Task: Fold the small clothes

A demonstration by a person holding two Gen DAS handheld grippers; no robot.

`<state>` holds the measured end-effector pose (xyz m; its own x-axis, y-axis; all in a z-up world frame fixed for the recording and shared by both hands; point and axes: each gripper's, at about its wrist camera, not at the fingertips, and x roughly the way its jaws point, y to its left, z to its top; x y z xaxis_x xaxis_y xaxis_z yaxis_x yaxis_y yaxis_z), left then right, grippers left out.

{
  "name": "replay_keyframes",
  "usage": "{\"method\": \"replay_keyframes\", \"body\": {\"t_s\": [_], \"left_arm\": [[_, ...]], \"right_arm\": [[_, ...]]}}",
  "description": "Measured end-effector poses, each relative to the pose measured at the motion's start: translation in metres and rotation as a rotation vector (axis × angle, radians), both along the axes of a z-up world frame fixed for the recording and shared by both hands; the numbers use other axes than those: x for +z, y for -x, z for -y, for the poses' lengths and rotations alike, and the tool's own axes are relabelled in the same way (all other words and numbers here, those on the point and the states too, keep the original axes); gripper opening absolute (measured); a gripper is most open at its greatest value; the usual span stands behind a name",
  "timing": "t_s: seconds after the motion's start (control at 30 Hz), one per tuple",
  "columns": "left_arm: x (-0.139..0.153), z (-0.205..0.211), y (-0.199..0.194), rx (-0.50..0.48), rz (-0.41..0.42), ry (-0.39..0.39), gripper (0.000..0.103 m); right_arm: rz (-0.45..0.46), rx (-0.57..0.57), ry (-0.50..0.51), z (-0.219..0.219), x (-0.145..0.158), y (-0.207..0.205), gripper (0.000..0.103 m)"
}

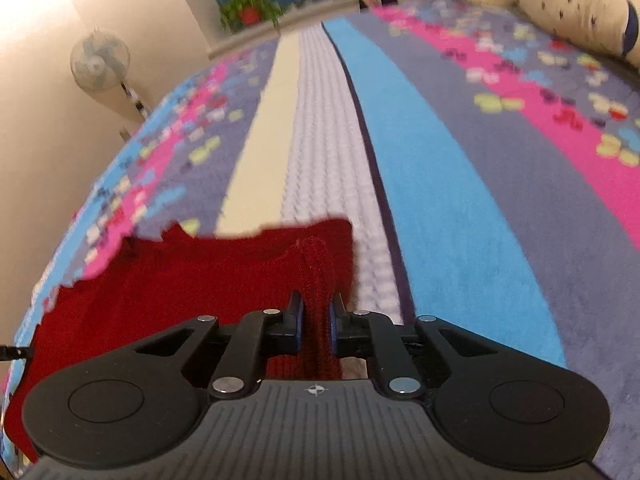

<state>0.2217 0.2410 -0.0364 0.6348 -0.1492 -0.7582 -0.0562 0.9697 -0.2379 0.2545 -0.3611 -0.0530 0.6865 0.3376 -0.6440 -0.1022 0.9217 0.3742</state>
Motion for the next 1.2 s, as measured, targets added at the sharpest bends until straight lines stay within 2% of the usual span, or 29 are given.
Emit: {"method": "replay_keyframes", "body": {"t_s": [0.1, 0.17, 0.23, 0.33, 0.37, 0.43, 0.47, 0.53, 0.57, 0.6, 0.67, 0.73, 0.8, 0.87, 0.93, 0.97, 1.0, 1.03, 1.07, 1.2], "left_arm": [[0.029, 0.000, 0.011, 0.018, 0.178, 0.001, 0.010], [0.042, 0.007, 0.014, 0.034, 0.273, -0.053, 0.010], [0.048, 0.013, 0.012, 0.067, 0.337, -0.112, 0.010], [0.049, 0.017, 0.006, 0.114, 0.384, -0.126, 0.010], [0.046, 0.018, 0.002, 0.116, 0.377, -0.133, 0.010], [0.030, 0.023, -0.011, 0.095, 0.313, -0.167, 0.010], [0.017, 0.026, -0.019, 0.075, 0.256, -0.200, 0.010], [-0.016, 0.032, -0.035, 0.027, 0.090, -0.256, 0.011], [-0.027, 0.034, -0.039, 0.014, 0.044, -0.273, 0.011], [-0.032, 0.035, -0.039, 0.003, 0.034, -0.281, 0.011], [-0.025, 0.035, -0.039, 0.017, 0.066, -0.281, 0.011], [-0.011, 0.027, -0.036, 0.063, 0.123, -0.225, 0.011], [-0.003, 0.022, -0.034, 0.089, 0.160, -0.186, 0.011], [-0.010, 0.026, -0.037, 0.075, 0.106, -0.210, 0.011], [-0.025, 0.032, -0.042, 0.015, -0.004, -0.198, 0.012], [-0.025, 0.036, -0.040, 0.004, -0.002, -0.224, 0.014], [-0.021, 0.040, -0.037, 0.005, 0.027, -0.270, 0.016], [-0.015, 0.042, -0.035, 0.014, 0.044, -0.280, 0.026], [-0.009, 0.041, -0.033, 0.027, 0.057, -0.262, 0.040], [0.015, 0.037, -0.013, 0.045, 0.059, -0.179, 0.051]], "right_arm": [[0.171, -0.029, -0.003, 0.000, 0.027, 0.013, 0.011], [0.283, -0.068, -0.013, 0.003, 0.040, 0.020, 0.011], [0.358, -0.105, 0.002, 0.003, 0.046, 0.021, 0.011], [0.397, -0.129, 0.033, 0.003, 0.045, 0.014, 0.011], [0.379, -0.133, 0.046, 0.001, 0.040, 0.007, 0.011], [0.293, -0.143, 0.101, -0.005, 0.022, -0.009, 0.011], [0.205, -0.130, 0.139, -0.010, 0.006, -0.022, 0.012], [0.058, -0.098, 0.210, -0.017, -0.023, -0.041, 0.012], [0.014, -0.089, 0.242, -0.019, -0.033, -0.047, 0.012], [0.002, -0.084, 0.255, -0.021, -0.039, -0.050, 0.012], [0.035, -0.102, 0.236, -0.020, -0.033, -0.050, 0.012], [0.114, -0.121, 0.189, -0.018, -0.018, -0.043, 0.012], [0.176, -0.114, 0.200, -0.021, -0.011, -0.038, 0.012], [0.108, -0.098, 0.237, -0.024, -0.024, -0.043, 0.012], [-0.029, -0.053, 0.251, -0.025, -0.043, -0.053, 0.015], [-0.031, -0.059, 0.272, -0.025, -0.045, -0.051, 0.020], [-0.010, -0.068, 0.287, -0.025, -0.039, -0.047, 0.022], [0.003, -0.075, 0.282, -0.024, -0.034, -0.042, 0.023], [0.004, -0.084, 0.256, -0.021, -0.029, -0.038, 0.027], [-0.066, -0.083, 0.134, 0.000, -0.015, -0.015, 0.033]]}}
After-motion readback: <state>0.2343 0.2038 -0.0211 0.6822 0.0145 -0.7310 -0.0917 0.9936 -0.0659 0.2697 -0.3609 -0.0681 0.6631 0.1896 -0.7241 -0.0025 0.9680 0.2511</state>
